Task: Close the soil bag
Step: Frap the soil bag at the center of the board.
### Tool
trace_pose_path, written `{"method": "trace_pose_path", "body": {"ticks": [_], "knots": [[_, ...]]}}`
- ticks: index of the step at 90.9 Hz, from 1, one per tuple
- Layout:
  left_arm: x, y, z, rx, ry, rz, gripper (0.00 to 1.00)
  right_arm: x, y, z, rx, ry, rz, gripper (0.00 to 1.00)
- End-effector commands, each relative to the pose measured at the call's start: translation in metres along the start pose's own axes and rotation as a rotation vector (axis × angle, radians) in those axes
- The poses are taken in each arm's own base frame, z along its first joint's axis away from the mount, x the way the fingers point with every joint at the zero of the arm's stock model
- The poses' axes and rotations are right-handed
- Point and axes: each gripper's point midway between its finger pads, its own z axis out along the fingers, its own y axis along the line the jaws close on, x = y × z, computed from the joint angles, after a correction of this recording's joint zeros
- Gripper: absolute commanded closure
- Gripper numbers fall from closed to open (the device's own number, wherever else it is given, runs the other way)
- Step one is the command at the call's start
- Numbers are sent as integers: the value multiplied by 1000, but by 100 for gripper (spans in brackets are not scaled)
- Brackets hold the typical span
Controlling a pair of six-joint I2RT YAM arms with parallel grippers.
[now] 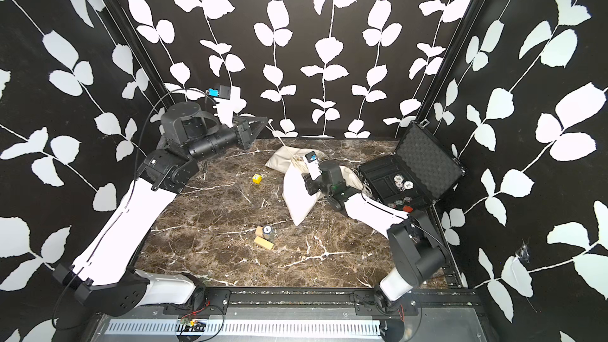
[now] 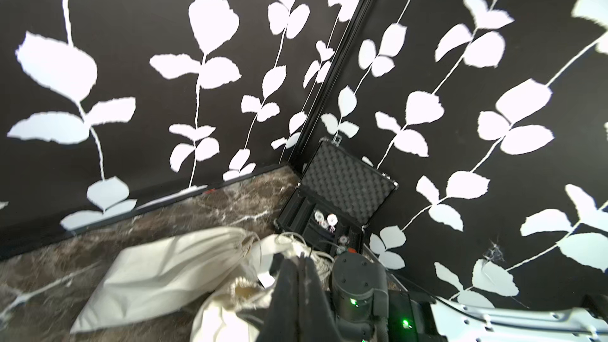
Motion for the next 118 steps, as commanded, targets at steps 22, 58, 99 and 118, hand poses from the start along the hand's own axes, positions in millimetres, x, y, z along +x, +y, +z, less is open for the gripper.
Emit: {"method": "trace_pose_path", "body": {"ticks": [22, 58, 99, 118], "knots": [[-67, -47, -32, 160, -226, 87, 100, -119, 58, -70, -170, -278, -73, 27], [-67, -47, -29, 171, -224, 74, 100, -185, 105, -80, -237, -412, -81, 15], [-86, -41, -58, 82, -284, 110, 100, -113, 19, -14, 327, -108, -55, 70], [-113, -29, -103, -88, -364, 179, 100, 8, -58, -11, 605, 171, -74, 83]]}}
